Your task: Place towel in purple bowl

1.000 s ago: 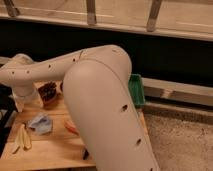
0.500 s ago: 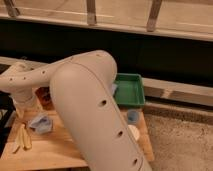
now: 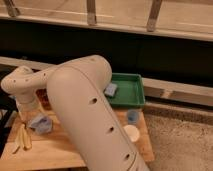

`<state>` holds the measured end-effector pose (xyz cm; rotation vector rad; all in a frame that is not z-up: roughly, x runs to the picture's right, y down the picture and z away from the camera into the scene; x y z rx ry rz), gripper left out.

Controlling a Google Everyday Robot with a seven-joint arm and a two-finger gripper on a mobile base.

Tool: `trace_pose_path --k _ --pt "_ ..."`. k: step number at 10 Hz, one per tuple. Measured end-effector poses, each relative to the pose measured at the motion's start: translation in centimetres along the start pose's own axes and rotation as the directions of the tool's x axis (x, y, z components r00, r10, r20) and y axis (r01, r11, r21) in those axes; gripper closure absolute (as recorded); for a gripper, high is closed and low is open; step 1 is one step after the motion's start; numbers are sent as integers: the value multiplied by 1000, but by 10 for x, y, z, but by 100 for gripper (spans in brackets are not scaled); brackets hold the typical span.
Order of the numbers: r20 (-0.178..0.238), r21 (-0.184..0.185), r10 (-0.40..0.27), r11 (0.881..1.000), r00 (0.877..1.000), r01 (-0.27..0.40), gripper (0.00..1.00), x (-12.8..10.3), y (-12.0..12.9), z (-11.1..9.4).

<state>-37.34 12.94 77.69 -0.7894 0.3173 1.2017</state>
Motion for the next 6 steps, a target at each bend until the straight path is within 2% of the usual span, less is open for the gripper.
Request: trace_pose_path --k 1,2,3,4,6 --pt "-16 -43 1 999 1000 -2 35 0 -2 1" --pt "-31 -131 -5 991 999 1 35 0 -4 -2" --pt "-33 -199 -11 980 999 4 35 -2 -7 -5" --pt "-34 -245 -16 970 999 7 35 -2 -6 -8" --pt "-33 -252 -18 968 999 9 35 -2 -7 -9"
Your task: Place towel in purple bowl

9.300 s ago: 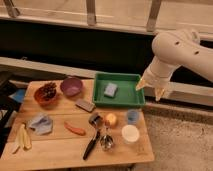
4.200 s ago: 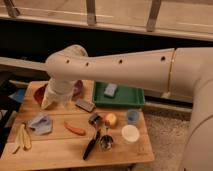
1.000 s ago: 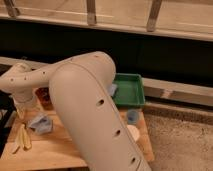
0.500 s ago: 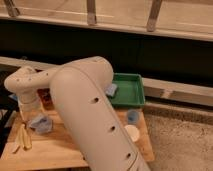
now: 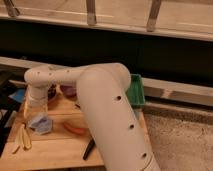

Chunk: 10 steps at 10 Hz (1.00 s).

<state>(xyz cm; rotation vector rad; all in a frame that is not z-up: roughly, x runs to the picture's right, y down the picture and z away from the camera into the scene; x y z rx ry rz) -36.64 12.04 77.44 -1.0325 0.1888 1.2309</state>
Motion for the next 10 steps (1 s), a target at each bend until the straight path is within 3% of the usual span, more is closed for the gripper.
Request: trace_pose_path --k 6,7,9,10 --pt "12 73 -8 997 1000 7 35 -1 7 9" --pt "9 96 -12 995 1000 11 35 -3 5 13" --pt "2 190 -3 982 1000 3 35 -8 -2 19" --pt "6 214 7 977 1000 -8 35 -10 -8 16"
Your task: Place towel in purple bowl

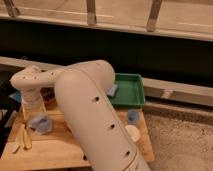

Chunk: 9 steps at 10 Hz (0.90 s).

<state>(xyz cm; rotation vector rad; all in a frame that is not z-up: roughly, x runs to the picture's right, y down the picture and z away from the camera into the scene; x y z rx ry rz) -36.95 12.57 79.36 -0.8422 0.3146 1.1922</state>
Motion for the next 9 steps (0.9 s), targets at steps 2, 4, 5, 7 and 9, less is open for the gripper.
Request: trace_pose_path --k 2,4,5,7,9 --pt "1 45 35 998 999 -35 35 -2 -22 -3" --pt "-9 50 60 997 998 -59 35 -3 -34 3" --pt "-19 41 76 996 997 -75 35 -3 -42 9" --pt "-35 16 87 996 996 -87 35 -4 -47 22" --pt "-48 -10 88 996 995 -89 35 -4 -45 29"
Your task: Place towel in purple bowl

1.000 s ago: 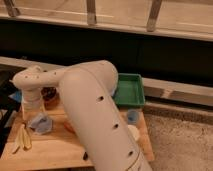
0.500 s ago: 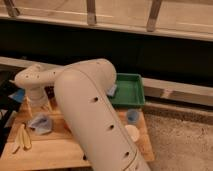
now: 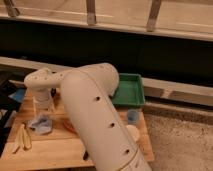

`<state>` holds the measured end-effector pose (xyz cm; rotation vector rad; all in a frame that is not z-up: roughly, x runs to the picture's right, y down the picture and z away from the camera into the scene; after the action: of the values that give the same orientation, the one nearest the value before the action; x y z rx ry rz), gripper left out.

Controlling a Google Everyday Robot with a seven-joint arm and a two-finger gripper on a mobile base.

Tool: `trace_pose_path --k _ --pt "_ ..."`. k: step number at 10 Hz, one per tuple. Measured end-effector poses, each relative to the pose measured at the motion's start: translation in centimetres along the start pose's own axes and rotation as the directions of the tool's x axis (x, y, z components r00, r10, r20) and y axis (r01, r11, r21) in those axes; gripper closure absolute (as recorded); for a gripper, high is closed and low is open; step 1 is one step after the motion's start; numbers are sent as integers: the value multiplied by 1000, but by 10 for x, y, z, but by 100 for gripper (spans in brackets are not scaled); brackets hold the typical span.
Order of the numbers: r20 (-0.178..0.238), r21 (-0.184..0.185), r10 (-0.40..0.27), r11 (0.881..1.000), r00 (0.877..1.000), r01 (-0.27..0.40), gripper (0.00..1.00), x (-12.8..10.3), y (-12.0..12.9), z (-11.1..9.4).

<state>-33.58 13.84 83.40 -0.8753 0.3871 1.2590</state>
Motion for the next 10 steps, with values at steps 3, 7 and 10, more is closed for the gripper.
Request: trace_pose_path --k 3,7,10 --pt "-10 -26 -14 1000 1000 14 44 2 8 5" --pt "-42 -67 -45 997 998 42 87 8 19 21" --pt "-46 -79 -64 995 997 60 93 11 27 26"
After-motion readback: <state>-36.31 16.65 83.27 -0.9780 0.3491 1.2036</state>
